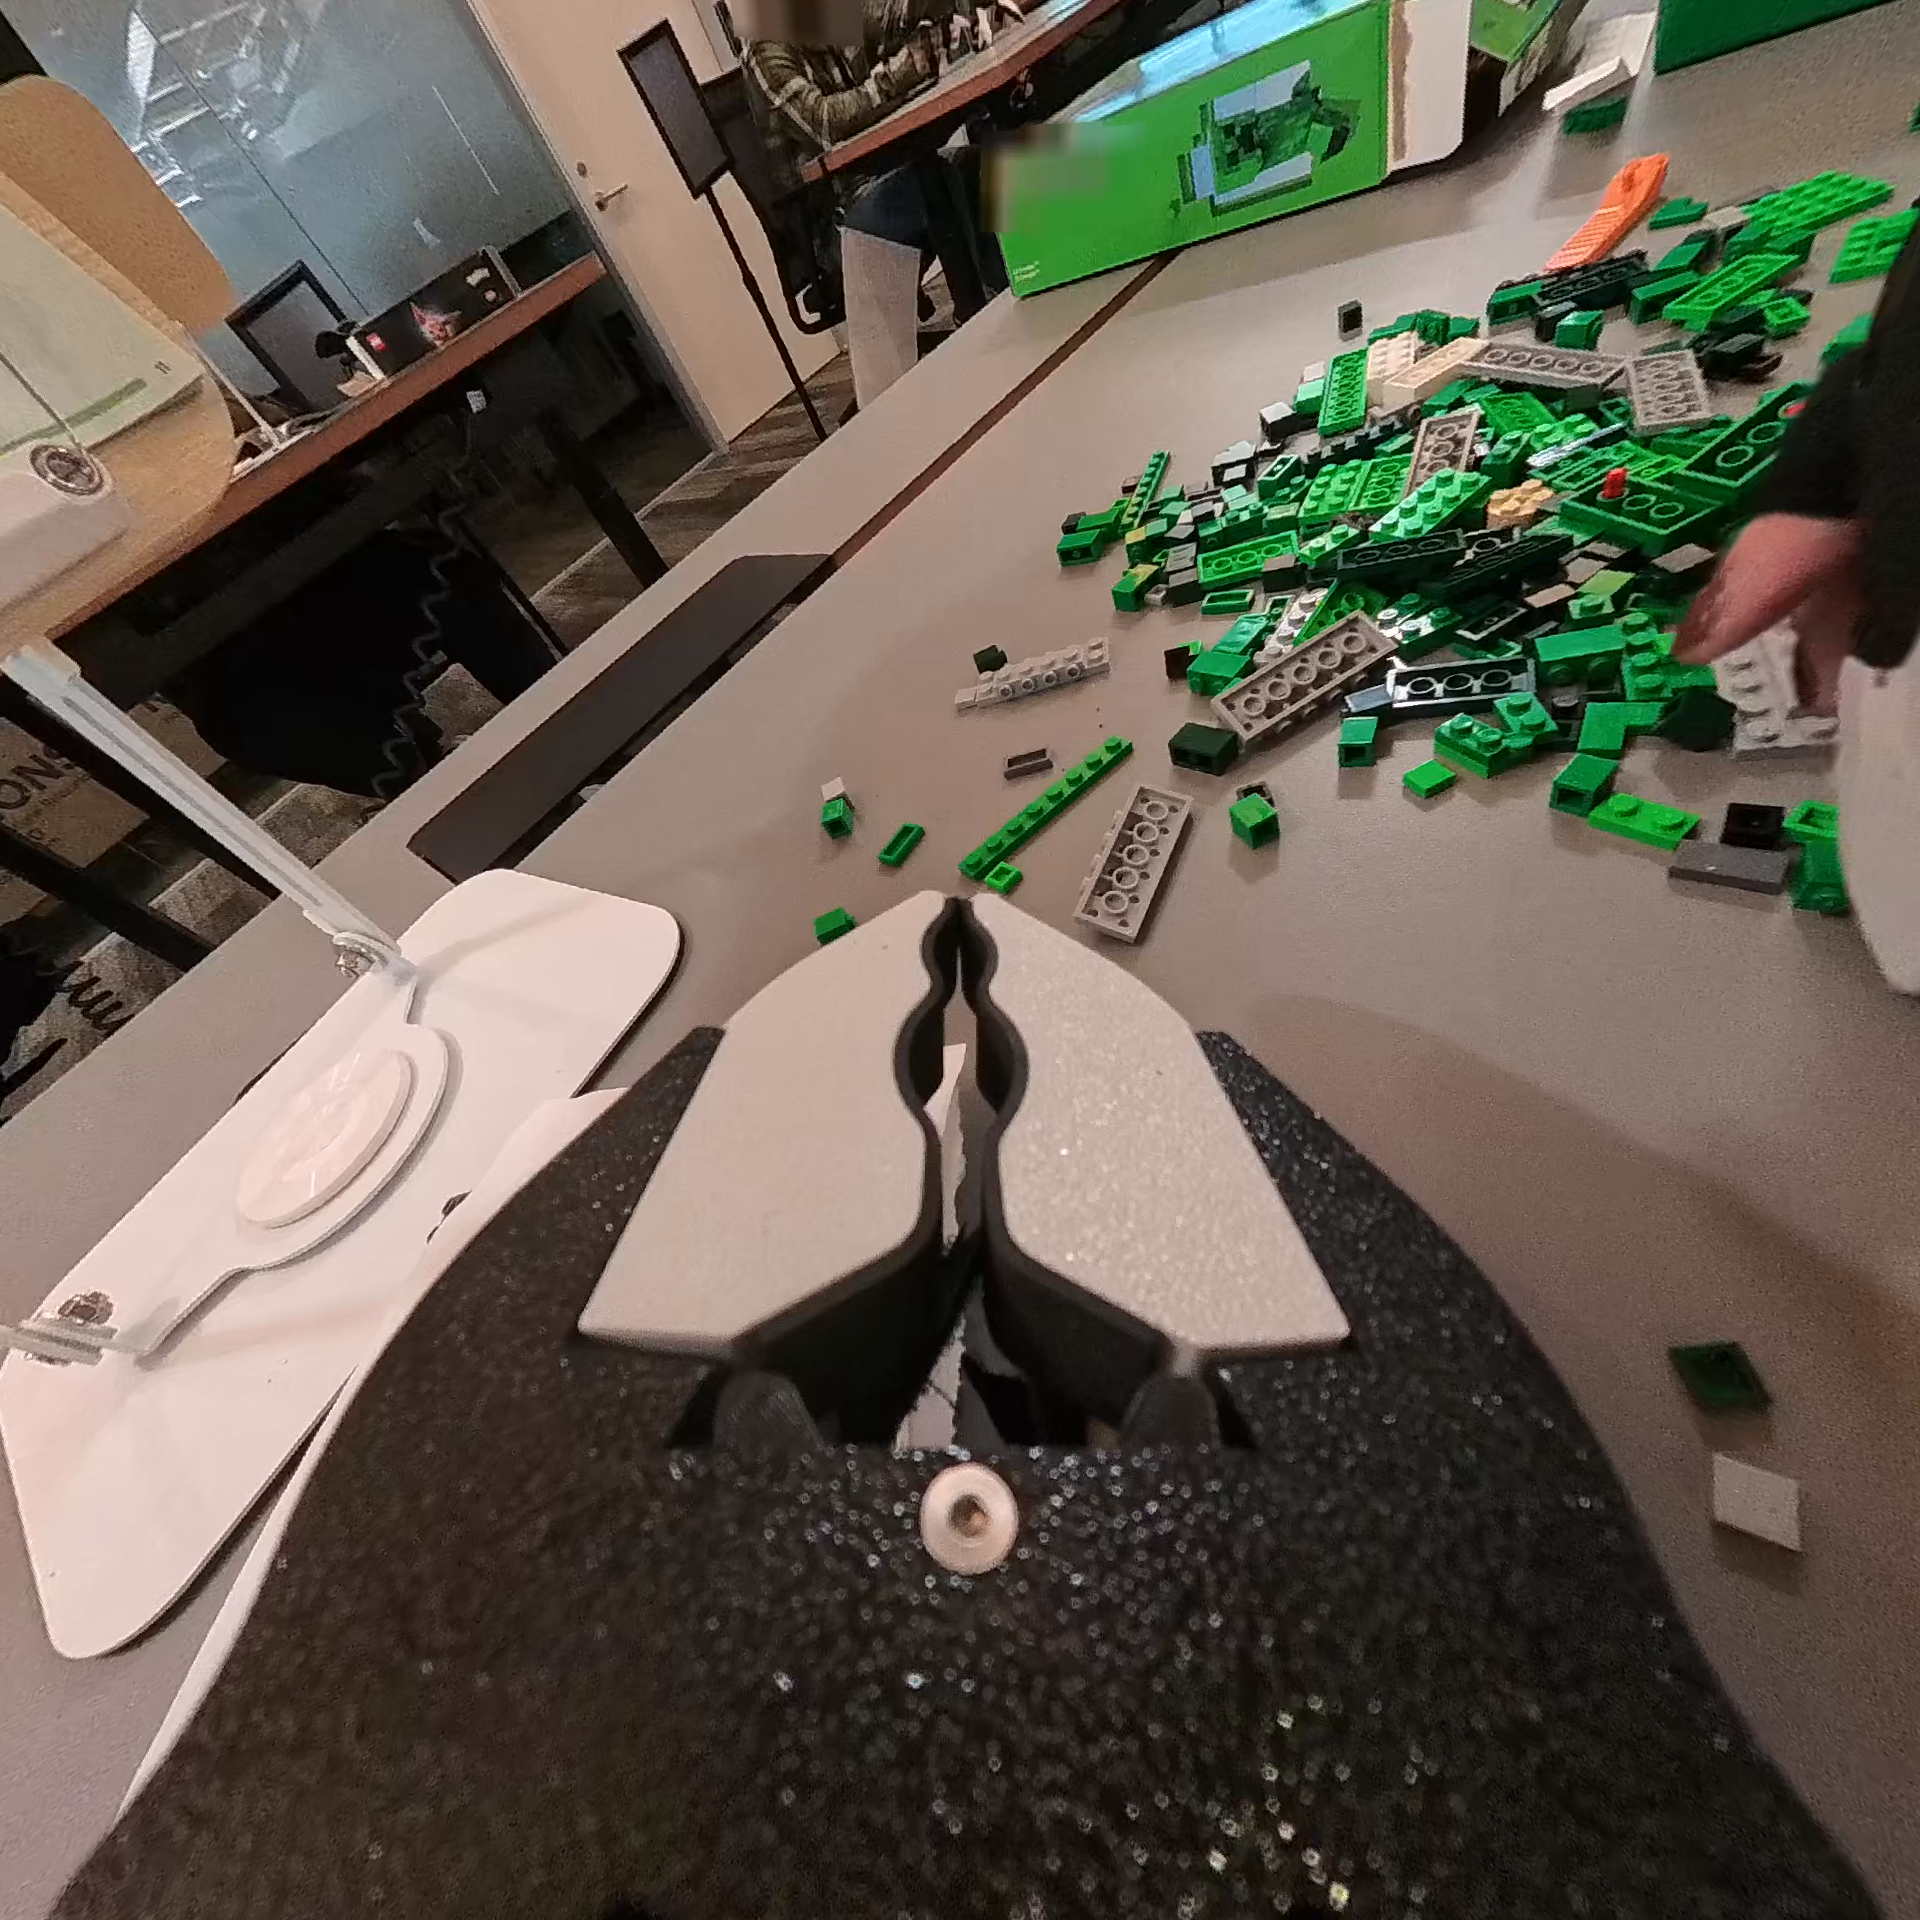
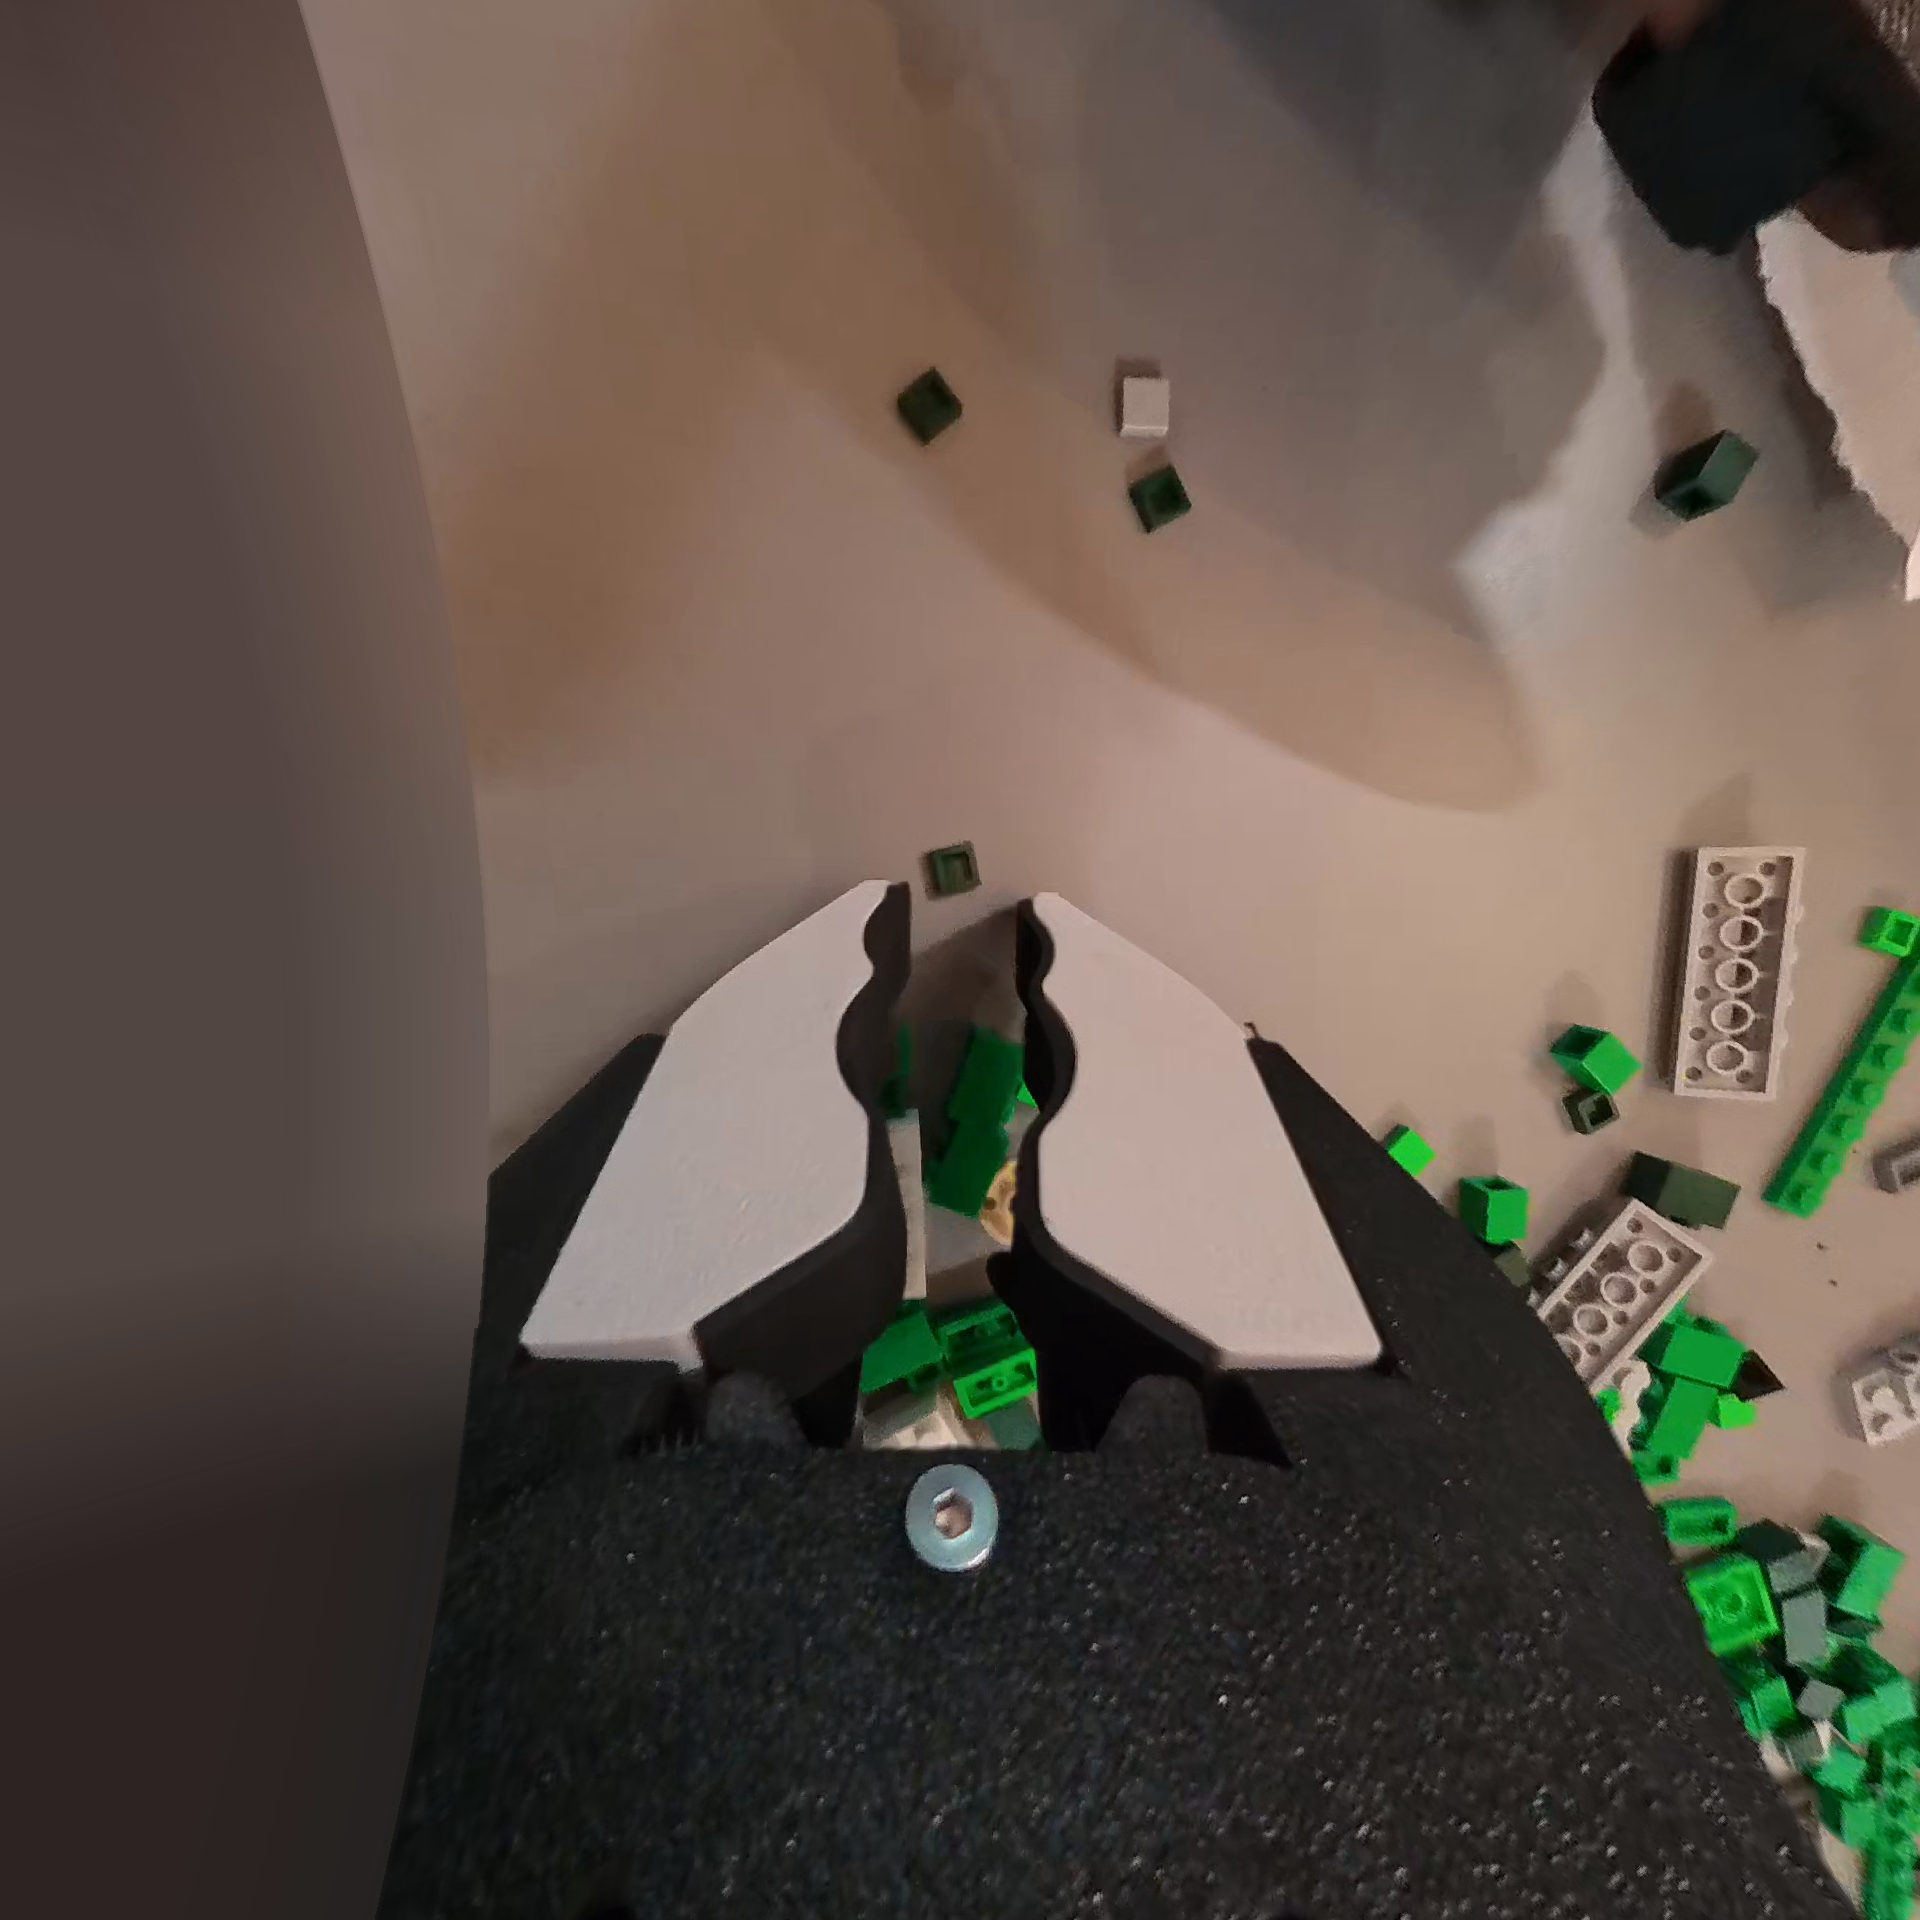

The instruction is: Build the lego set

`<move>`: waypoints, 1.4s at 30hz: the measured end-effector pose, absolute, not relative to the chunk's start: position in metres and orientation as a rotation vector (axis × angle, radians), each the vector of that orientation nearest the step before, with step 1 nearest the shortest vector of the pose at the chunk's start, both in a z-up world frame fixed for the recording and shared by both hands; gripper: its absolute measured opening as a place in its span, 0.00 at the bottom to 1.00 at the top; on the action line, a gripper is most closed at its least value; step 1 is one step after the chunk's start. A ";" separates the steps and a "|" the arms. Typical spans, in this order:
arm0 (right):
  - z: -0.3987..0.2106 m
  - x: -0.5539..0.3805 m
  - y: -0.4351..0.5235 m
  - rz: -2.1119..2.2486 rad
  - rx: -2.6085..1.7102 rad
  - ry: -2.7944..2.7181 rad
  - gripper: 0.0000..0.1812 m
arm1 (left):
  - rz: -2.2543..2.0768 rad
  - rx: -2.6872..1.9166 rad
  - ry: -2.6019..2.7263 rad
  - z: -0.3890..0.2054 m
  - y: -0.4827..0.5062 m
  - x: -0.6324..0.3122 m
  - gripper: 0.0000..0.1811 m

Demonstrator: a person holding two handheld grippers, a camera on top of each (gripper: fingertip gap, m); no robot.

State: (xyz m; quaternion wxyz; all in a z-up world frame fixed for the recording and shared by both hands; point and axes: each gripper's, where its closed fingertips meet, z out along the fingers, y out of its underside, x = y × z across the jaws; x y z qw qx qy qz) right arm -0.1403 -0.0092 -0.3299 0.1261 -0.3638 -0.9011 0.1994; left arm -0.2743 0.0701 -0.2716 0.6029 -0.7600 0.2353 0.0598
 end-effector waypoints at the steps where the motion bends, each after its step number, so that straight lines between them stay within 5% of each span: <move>1: -0.330 -0.141 -0.011 0.593 -1.054 -2.625 0.11 | 0.140 -1.760 0.546 -0.272 0.070 -0.274 0.00; 22: -0.330 -0.206 -0.046 0.670 -0.890 -2.597 0.04 | 0.138 -1.755 0.539 -0.271 0.070 -0.275 0.00; 29: -0.313 -0.205 -0.043 0.735 -0.871 -2.474 0.12 | 0.140 -1.755 0.541 -0.271 0.070 -0.275 0.00; 42: -0.244 -0.122 0.114 0.887 -1.178 -1.554 0.11 | 0.144 -1.756 0.540 -0.271 0.070 -0.275 0.00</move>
